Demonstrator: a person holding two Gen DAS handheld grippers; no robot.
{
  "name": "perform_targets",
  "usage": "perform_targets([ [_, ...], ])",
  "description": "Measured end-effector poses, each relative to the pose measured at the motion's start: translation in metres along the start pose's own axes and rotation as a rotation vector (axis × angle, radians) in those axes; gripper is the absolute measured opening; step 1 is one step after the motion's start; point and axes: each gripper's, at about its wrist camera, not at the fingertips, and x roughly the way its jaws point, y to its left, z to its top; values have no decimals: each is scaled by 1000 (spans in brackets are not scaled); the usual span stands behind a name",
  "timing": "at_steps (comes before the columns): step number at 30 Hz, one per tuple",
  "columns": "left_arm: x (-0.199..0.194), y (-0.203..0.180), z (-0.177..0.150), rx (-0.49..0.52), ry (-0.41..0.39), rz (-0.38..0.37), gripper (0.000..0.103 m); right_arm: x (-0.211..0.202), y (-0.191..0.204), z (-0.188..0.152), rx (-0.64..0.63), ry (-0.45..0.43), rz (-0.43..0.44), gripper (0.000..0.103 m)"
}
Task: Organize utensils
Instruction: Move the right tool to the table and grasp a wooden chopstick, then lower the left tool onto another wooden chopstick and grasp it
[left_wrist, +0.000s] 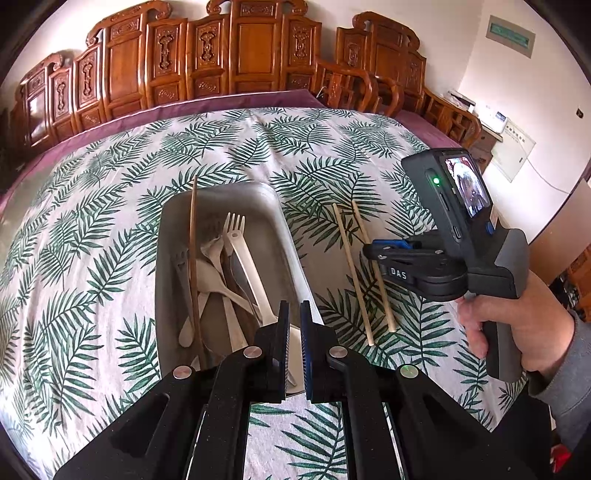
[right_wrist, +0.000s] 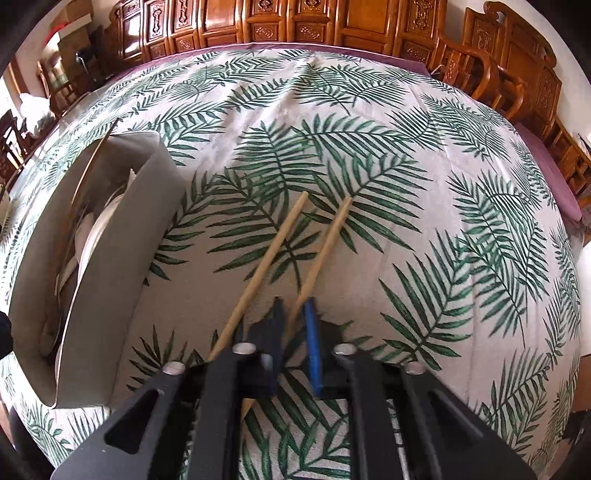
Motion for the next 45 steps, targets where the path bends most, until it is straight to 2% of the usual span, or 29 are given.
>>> perform_targets([
  [3,1,-5,1,8,1,-1,5,-4,-5,-5,-6,2,3,6],
  [16,31,-52,14,66,33,3,5,-48,-54,-47,20,-85,59,6],
  [25,67,-83,23,109,85,33,5,-55,-88,-66,59,-106,81,6],
  [33,90,-93,28,124,119,65,5,-62,-102,-78,69,-132,86,6],
  [34,93,-93,30,123,124,70,7,-63,-104,-79,68,-136,85,6],
  [37,101,-94,34,122,127,94,25,-64,-110,-81,75,-141,92,6],
  [40,108,-94,38,121,135,113,28,-60,-116,-83,78,-136,93,6],
  [42,112,-95,41,124,141,128,35,-58,-119,-84,82,-133,96,6],
  [45,119,-97,44,126,153,137,38,-58,-122,-84,91,-133,97,6],
])
